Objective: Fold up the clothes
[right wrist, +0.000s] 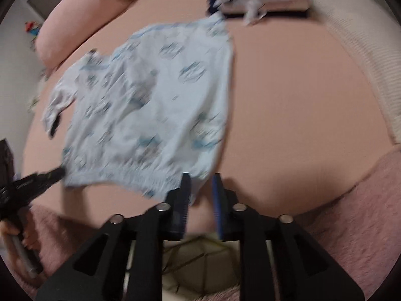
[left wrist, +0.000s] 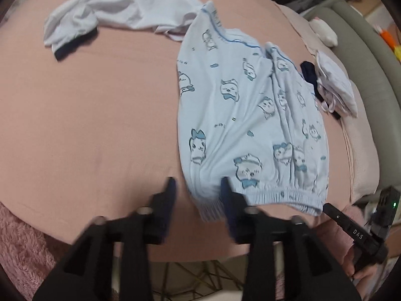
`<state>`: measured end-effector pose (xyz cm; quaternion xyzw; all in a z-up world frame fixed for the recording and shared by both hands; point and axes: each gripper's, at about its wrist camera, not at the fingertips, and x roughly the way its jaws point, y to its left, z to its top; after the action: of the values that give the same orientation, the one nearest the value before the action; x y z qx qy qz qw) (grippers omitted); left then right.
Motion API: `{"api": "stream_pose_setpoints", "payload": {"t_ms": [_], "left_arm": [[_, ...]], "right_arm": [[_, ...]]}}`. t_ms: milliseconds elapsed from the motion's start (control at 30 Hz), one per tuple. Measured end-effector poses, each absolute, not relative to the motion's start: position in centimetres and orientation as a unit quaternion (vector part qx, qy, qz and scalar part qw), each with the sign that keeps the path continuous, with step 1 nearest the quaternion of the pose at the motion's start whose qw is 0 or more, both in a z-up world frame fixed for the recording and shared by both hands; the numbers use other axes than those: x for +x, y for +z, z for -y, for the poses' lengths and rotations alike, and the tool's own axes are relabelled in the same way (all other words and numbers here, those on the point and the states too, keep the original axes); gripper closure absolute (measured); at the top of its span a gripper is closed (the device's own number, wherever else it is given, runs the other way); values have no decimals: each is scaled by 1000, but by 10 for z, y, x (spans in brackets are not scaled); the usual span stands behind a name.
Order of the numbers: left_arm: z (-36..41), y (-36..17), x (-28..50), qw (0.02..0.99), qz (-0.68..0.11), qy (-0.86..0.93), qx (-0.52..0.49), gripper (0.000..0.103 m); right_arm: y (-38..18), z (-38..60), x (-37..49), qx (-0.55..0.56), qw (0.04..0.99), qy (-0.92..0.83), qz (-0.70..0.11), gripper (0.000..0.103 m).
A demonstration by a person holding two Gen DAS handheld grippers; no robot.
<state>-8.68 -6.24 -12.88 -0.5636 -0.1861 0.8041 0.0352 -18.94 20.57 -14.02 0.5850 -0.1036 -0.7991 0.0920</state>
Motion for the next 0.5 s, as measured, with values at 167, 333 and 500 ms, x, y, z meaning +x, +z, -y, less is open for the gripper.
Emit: {"api": "stream_pose_setpoints", "payload": {"t_ms": [167,333,500], "left_arm": [[42,-118,-69,73,92,829,-547,61],[18,-128,-74,54,10,835,-548,63],[28,-131,-88,19,39,850,-525,89]], "right_arm": [[-144,-187,-179,584,97,-805,41,70],[-166,-184,-182,596,73,-799,37,72],[-148,-193,-184,552,40,-832,39,80]]}}
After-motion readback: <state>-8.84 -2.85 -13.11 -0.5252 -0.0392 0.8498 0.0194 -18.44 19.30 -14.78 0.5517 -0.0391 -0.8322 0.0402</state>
